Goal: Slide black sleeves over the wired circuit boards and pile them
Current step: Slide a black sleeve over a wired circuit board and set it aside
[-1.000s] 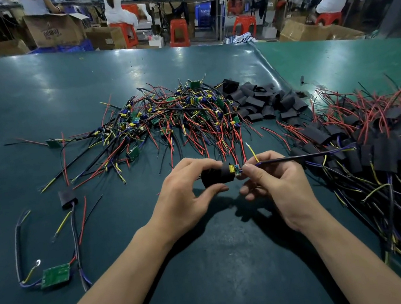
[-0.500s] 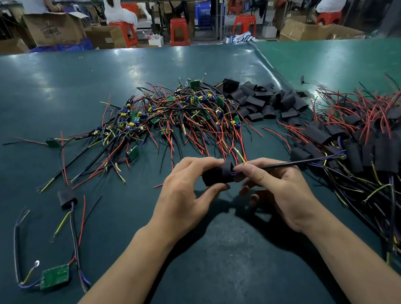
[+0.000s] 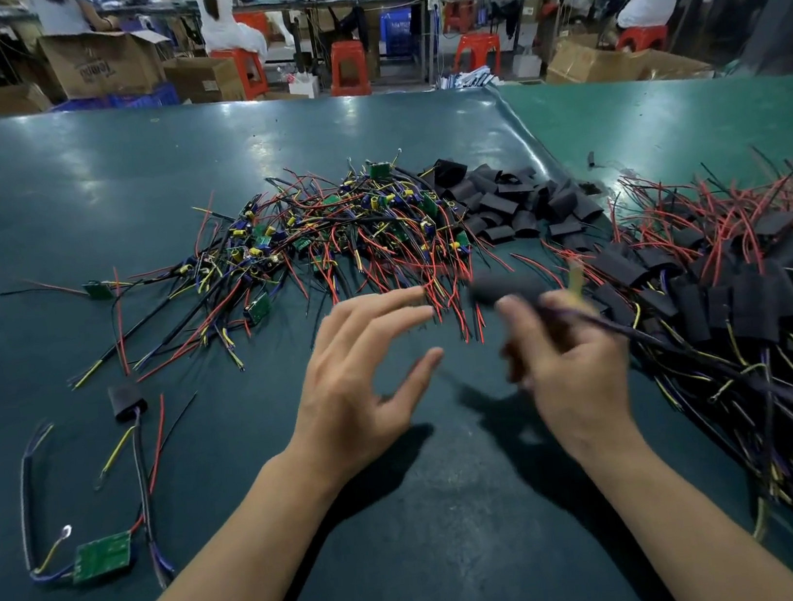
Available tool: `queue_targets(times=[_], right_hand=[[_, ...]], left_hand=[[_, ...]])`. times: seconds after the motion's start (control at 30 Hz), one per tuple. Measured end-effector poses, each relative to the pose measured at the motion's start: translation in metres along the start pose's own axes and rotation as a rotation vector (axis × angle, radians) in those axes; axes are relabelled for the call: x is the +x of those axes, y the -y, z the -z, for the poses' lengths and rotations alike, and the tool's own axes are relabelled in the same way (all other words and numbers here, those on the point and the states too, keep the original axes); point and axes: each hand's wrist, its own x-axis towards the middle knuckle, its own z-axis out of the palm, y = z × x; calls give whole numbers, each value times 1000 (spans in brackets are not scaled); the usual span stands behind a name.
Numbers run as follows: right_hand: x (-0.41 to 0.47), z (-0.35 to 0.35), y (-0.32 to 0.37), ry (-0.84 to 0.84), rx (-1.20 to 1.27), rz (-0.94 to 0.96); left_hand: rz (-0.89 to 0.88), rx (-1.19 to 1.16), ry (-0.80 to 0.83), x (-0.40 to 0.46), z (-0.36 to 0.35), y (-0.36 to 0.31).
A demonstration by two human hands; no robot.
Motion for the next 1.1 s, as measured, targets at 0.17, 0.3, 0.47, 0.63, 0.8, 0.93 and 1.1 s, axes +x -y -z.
queue_targets(times=[0.17,0.3,0.47,0.63,0.8,0.93,1.1], right_hand=[[28,23,-3,-354,349,-281],[24,15,-15,-213,161,-286],[20,11,-18,-143,22,-192],[17,9,-19,-95,-36,-150],[18,10,-20,-96,-45,-143],[18,9,-20,-77,-77,-139],[18,11,-21,-72,-37,-145]], left_hand=[[77,53,4,-3,-2,5],[147,81,53,-4,-1,7],[249,103,65,-4,1,10],[422,175,296,-4,-3,18],[492,247,423,-1,-10,18],[715,175,451,34,-17,25],[854,105,419,76,-39,29]])
